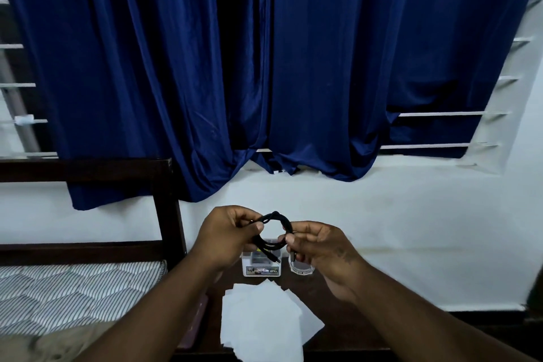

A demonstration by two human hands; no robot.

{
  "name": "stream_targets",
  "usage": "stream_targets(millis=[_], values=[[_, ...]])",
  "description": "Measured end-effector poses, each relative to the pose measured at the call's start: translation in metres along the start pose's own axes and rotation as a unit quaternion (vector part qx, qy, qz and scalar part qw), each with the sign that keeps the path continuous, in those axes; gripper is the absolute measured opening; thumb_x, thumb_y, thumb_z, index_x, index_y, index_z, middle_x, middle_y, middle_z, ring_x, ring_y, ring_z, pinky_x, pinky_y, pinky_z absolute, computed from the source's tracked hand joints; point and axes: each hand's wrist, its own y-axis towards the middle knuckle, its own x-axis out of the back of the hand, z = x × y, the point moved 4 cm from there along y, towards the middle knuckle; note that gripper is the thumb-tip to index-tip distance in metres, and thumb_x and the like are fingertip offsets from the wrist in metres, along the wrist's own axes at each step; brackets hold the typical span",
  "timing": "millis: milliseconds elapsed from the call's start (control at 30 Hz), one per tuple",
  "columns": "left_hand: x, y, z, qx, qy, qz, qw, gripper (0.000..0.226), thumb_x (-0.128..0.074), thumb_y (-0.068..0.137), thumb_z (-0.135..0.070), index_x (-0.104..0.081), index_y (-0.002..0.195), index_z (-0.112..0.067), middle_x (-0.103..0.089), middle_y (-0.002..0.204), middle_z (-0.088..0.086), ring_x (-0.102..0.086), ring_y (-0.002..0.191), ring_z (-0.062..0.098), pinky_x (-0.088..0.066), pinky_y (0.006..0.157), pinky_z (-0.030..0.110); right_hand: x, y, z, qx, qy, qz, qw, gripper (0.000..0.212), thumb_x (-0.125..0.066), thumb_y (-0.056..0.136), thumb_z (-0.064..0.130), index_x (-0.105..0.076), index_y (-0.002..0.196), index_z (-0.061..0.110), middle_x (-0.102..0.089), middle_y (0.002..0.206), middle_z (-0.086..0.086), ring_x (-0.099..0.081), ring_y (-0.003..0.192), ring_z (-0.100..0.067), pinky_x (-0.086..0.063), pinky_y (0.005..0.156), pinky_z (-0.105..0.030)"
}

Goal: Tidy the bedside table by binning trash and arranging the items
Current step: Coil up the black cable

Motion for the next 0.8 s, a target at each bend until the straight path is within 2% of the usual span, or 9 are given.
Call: stream_targets(millis=[100, 167, 233, 267, 400, 467, 633, 700, 800], values=[[0.013, 0.002, 0.018, 0.039, -0.028, -0.005, 0.999, 0.008, -0.074, 0.091, -0.002, -0.075, 0.099, 0.000, -0.074, 0.082, 0.020, -0.073, 0.066, 0.015, -0.061, 0.060, 0.027, -0.008, 0.008, -0.023, -0.039, 0.035, -0.002, 0.999, 0.019, -0.075, 0.088, 0.008, -0.078, 0.107, 0.006, -0.077, 0.092, -0.017, -0.063, 0.063, -0.015, -0.052, 0.058, -0.025], [0.023, 0.005, 0.033, 0.065, -0.043, -0.011, 0.997, 0.014, -0.074, 0.090, -0.001, -0.073, 0.104, 0.004, -0.075, 0.093, 0.027, -0.073, 0.072, 0.019, -0.063, 0.064, 0.030, -0.016, 0.015, -0.038, -0.066, 0.033, -0.012, 0.997, 0.018, -0.075, 0.088, 0.009, -0.079, 0.106, 0.007, -0.078, 0.093, -0.020, -0.063, 0.065, -0.016, -0.049, 0.062, -0.028], [0.034, 0.008, 0.050, 0.090, -0.070, -0.019, 0.993, 0.020, -0.074, 0.090, 0.000, -0.071, 0.110, 0.004, -0.074, 0.092, 0.026, -0.073, 0.071, 0.017, -0.061, 0.061, 0.027, -0.027, 0.025, -0.055, -0.087, 0.041, -0.019, 0.995, 0.020, -0.075, 0.088, 0.008, -0.078, 0.107, 0.007, -0.078, 0.092, -0.018, -0.064, 0.064, -0.016, -0.046, 0.062, -0.030], [0.039, 0.010, 0.058, 0.101, -0.091, -0.026, 0.990, 0.023, -0.074, 0.090, 0.000, -0.070, 0.112, 0.004, -0.072, 0.092, 0.024, -0.073, 0.072, 0.017, -0.060, 0.061, 0.025, -0.033, 0.030, -0.062, -0.095, 0.056, -0.027, 0.994, 0.020, -0.075, 0.088, 0.007, -0.078, 0.107, 0.006, -0.078, 0.091, -0.016, -0.066, 0.061, -0.014, -0.049, 0.059, -0.027], [0.062, 0.026, 0.099, 0.135, -0.167, -0.079, 0.973, 0.028, -0.070, 0.091, 0.004, -0.066, 0.118, 0.006, -0.069, 0.104, 0.022, -0.069, 0.089, 0.022, -0.059, 0.073, 0.026, -0.062, 0.060, -0.094, -0.133, 0.113, -0.067, 0.982, 0.020, -0.074, 0.088, 0.002, -0.074, 0.108, 0.002, -0.079, 0.087, -0.011, -0.075, 0.066, -0.011, -0.058, 0.057, -0.020], [0.072, 0.035, 0.122, 0.146, -0.173, -0.106, 0.968, 0.028, -0.068, 0.092, 0.007, -0.066, 0.119, 0.007, -0.071, 0.102, 0.018, -0.069, 0.088, 0.018, -0.057, 0.075, 0.025, -0.077, 0.078, -0.110, -0.152, 0.132, -0.078, 0.976, 0.020, -0.074, 0.088, 0.002, -0.071, 0.108, 0.002, -0.078, 0.086, -0.010, -0.075, 0.069, -0.012, -0.059, 0.059, -0.021], [0.089, 0.059, 0.177, 0.166, -0.160, -0.158, 0.960, 0.019, -0.066, 0.094, 0.005, -0.069, 0.113, 0.000, -0.075, 0.094, 0.011, -0.075, 0.068, 0.006, -0.057, 0.056, 0.017, -0.108, 0.127, -0.155, -0.190, 0.130, -0.106, 0.967, 0.019, -0.075, 0.088, 0.004, -0.068, 0.106, 0.006, -0.075, 0.092, -0.014, -0.071, 0.077, -0.015, -0.059, 0.063, -0.022], [0.093, 0.072, 0.200, 0.172, -0.153, -0.167, 0.959, 0.018, -0.064, 0.096, 0.004, -0.069, 0.113, 0.001, -0.075, 0.096, 0.014, -0.075, 0.070, 0.010, -0.058, 0.057, 0.019, -0.113, 0.145, -0.175, -0.201, 0.124, -0.122, 0.964, 0.021, -0.075, 0.088, 0.003, -0.068, 0.108, 0.004, -0.075, 0.096, -0.016, -0.071, 0.077, -0.016, -0.060, 0.065, -0.022], [0.094, 0.090, 0.230, 0.187, -0.139, -0.168, 0.958, 0.018, -0.064, 0.097, 0.001, -0.068, 0.115, 0.003, -0.074, 0.101, 0.018, -0.073, 0.083, 0.020, -0.063, 0.069, 0.028, -0.115, 0.166, -0.202, -0.221, 0.119, -0.137, 0.958, 0.013, -0.074, 0.088, 0.001, -0.068, 0.099, 0.005, -0.074, 0.098, -0.017, -0.070, 0.078, -0.017, -0.059, 0.070, -0.026]])
